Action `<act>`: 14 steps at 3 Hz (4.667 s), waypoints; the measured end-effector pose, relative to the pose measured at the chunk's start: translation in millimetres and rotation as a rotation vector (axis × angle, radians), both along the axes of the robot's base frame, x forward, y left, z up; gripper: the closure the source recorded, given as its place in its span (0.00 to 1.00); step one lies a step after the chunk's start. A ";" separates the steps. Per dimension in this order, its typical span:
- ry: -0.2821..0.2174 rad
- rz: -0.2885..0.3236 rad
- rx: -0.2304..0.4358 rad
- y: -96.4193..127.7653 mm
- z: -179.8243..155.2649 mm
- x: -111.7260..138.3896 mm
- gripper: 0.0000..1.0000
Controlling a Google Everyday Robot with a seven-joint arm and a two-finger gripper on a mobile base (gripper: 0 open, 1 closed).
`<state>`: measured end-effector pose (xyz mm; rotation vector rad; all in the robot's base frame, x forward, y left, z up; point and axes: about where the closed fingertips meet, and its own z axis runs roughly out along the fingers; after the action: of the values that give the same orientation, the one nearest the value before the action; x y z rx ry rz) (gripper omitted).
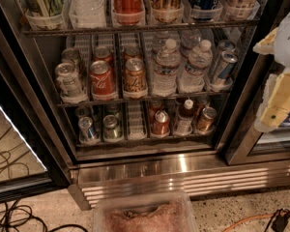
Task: Pick coke can from top shelf of fridge
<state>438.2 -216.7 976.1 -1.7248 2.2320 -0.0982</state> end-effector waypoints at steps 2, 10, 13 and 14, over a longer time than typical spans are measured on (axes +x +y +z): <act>-0.025 -0.005 0.029 3.7 4.2 4.7 0.00; -0.306 0.045 0.722 158.8 65.0 91.0 0.00; -0.367 0.029 0.919 227.0 77.5 79.2 0.00; -0.383 -0.013 0.932 237.0 74.9 83.0 0.00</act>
Offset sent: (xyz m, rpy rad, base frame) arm 0.0104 0.0071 0.0060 0.0709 -0.0405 -0.0117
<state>521.2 20.3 1051.0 -1.0555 1.5928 0.4896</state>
